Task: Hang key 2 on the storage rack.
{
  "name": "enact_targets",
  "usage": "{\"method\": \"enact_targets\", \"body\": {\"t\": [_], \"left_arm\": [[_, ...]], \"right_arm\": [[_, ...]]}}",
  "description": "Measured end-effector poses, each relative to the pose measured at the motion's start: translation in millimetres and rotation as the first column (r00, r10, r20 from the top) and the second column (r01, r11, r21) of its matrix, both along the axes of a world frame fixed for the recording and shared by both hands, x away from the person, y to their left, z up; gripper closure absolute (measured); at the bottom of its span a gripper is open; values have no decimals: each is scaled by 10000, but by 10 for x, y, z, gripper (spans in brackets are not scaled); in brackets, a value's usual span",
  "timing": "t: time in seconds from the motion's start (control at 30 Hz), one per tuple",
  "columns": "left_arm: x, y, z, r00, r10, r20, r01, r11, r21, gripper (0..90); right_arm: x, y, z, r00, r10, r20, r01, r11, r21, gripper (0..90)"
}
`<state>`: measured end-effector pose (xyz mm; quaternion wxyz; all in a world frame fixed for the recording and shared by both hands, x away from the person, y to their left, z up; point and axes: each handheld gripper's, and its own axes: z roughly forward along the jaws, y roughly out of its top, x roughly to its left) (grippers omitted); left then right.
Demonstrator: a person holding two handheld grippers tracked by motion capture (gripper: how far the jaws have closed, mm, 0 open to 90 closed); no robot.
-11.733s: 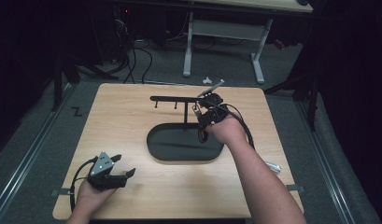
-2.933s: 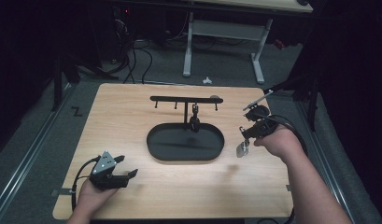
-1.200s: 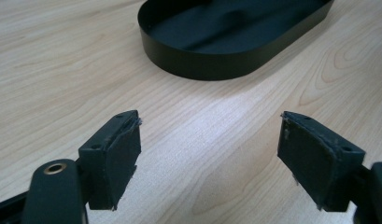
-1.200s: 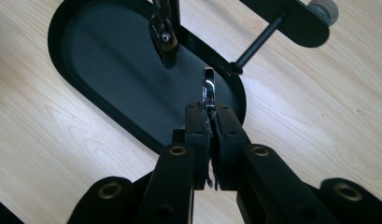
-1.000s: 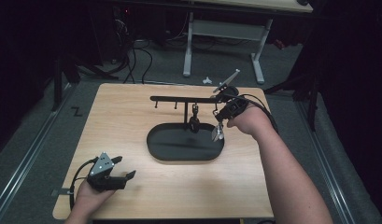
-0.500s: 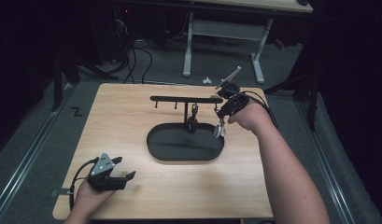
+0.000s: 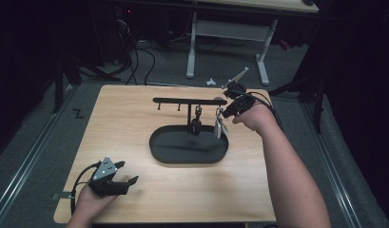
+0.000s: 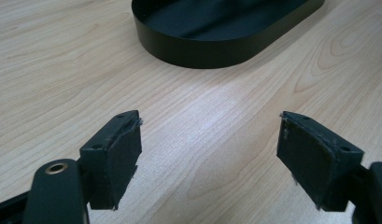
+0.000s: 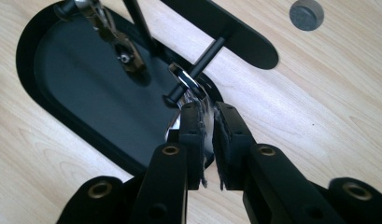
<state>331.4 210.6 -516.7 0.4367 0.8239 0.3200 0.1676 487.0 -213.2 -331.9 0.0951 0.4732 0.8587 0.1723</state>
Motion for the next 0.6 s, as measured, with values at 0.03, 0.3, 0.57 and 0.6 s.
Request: {"method": "enact_targets", "body": {"t": [0.03, 0.3, 0.57, 0.6], "left_arm": [[-5, 2, 4, 10000, -39, -50, 39, 10000, 49, 225], [-13, 4, 8, 10000, -3, -20, 4, 10000, 25, 225], [-15, -7, 9, 10000, 30, 33, -30, 10000, 38, 225], [-11, -6, 11, 10000, 36, 22, -37, 10000, 34, 224]], "right_arm": [[-3, -1, -3, 10000, -28, 5, 28, 10000, 6, 820], [-56, 20, -36, 9999, -27, 110, 28, 10000, -89, 730], [-100, -41, -142, 9990, -432, 89, 433, 9989, -199, 569], [-109, -49, -151, 9987, -502, 53, 503, 9986, -162, 549]]}}
